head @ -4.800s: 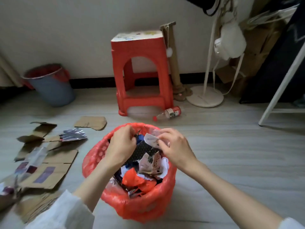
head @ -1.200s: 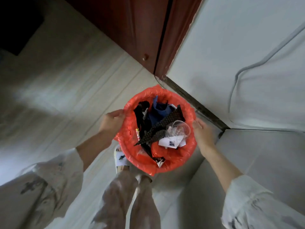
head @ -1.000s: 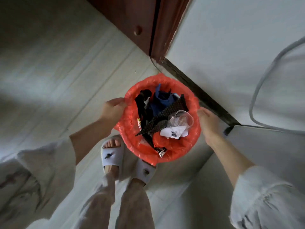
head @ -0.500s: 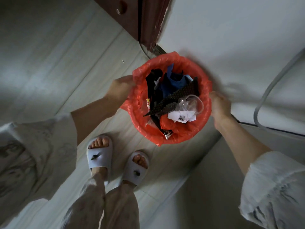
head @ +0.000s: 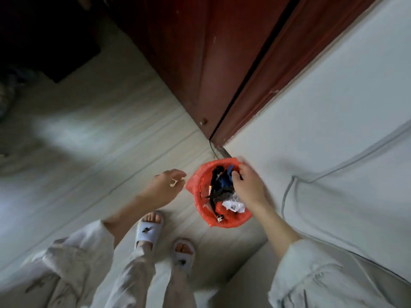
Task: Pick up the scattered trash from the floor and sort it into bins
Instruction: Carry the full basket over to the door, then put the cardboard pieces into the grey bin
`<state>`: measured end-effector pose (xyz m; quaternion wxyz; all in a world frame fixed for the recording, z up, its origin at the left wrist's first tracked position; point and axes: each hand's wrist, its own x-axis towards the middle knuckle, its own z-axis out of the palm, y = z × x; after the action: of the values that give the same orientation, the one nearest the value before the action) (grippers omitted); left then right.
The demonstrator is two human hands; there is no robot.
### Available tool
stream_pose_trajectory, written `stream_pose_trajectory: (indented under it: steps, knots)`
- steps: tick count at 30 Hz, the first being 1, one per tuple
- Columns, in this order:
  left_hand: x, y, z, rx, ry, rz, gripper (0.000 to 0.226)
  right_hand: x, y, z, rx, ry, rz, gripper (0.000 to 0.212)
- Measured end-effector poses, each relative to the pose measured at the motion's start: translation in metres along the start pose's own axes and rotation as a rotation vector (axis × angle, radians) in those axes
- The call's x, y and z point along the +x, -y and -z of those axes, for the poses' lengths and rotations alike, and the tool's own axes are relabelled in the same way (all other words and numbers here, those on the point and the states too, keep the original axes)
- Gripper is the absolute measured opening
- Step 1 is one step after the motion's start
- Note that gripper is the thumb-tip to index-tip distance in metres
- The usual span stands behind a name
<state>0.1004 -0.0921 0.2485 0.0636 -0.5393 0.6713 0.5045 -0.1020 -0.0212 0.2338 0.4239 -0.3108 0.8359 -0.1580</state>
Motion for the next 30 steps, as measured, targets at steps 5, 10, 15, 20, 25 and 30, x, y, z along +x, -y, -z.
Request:
stream_pose_trajectory:
  steps: [5, 10, 15, 20, 25, 30]
  knots:
    - [-0.109, 0.018, 0.050, -0.213, -0.229, 0.103, 0.025, -0.104, 0.085, -0.004, 0.075, 0.194, 0.092, 0.030]
    - [-0.221, 0.040, 0.100, -0.530, -0.455, 0.138, 0.025, -0.199, 0.136, -0.036, 0.153, 0.278, 0.121, 0.029]
    - [-0.335, 0.086, 0.135, -0.785, -0.681, 0.158, 0.020, -0.285, 0.201, -0.100, -0.030, 0.448, 0.292, 0.027]
    - [-0.454, 0.170, 0.188, -0.970, -0.982, 0.191, 0.022, -0.384, 0.287, -0.191, -0.190, 0.572, 0.510, 0.026]
    - [-0.575, 0.268, 0.213, -0.985, -1.114, 0.202, 0.021, -0.506, 0.349, -0.289, -0.204, 0.694, 0.673, 0.026]
    - [-0.691, 0.361, 0.210, -1.097, -1.306, 0.339, 0.022, -0.624, 0.381, -0.383, -0.264, 0.864, 0.776, 0.026]
